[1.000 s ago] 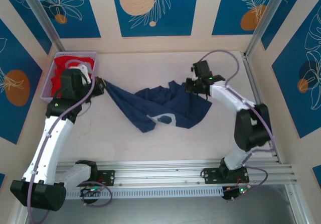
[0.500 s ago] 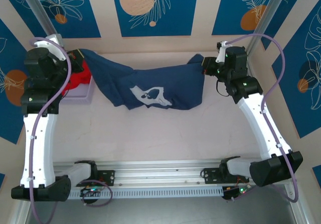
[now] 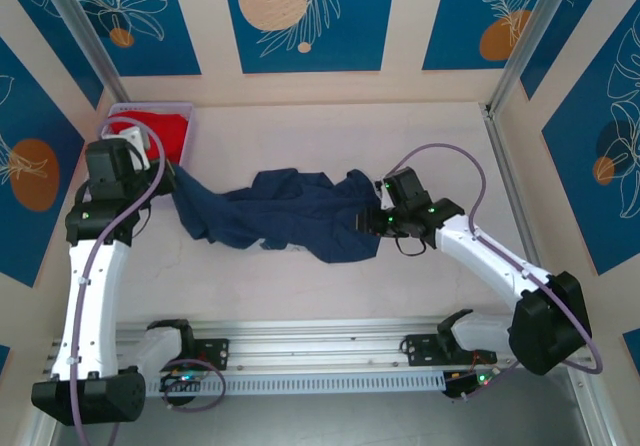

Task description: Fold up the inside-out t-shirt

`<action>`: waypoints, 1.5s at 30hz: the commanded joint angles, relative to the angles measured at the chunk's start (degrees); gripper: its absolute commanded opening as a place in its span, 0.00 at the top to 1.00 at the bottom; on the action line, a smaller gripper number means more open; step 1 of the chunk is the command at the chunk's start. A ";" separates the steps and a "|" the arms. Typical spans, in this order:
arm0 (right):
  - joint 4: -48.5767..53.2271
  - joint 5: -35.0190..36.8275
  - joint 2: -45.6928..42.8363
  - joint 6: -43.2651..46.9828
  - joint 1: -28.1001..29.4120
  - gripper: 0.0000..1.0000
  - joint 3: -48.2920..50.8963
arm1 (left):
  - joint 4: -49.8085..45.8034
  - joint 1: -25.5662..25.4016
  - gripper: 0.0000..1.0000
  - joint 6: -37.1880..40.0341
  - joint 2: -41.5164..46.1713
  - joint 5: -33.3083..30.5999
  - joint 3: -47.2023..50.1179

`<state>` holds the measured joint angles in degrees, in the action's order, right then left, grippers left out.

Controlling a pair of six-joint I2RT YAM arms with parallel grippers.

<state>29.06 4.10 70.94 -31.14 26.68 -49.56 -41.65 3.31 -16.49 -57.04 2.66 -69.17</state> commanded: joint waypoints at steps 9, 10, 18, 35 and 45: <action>-3.20 -6.36 12.64 4.39 0.10 0.59 -2.07 | 2.21 0.75 1.00 0.78 1.21 3.15 4.33; -2.47 -6.30 14.16 5.33 1.08 0.59 -3.13 | 2.59 0.82 1.00 0.68 1.10 3.51 4.72; 5.39 -1.22 23.07 8.73 2.38 0.55 -7.96 | 3.42 0.77 1.00 0.89 0.88 4.40 5.36; 6.25 -1.02 26.28 9.34 5.14 0.63 -8.36 | 3.86 0.82 1.00 1.13 0.30 5.06 5.54; 6.28 0.03 25.01 9.35 5.49 0.88 -8.19 | 3.85 0.78 1.00 1.27 0.26 4.90 5.75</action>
<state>34.11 4.12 97.67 -22.28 31.92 -57.32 -39.20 3.38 -16.29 -56.80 6.59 -64.01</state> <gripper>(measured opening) 0.167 0.046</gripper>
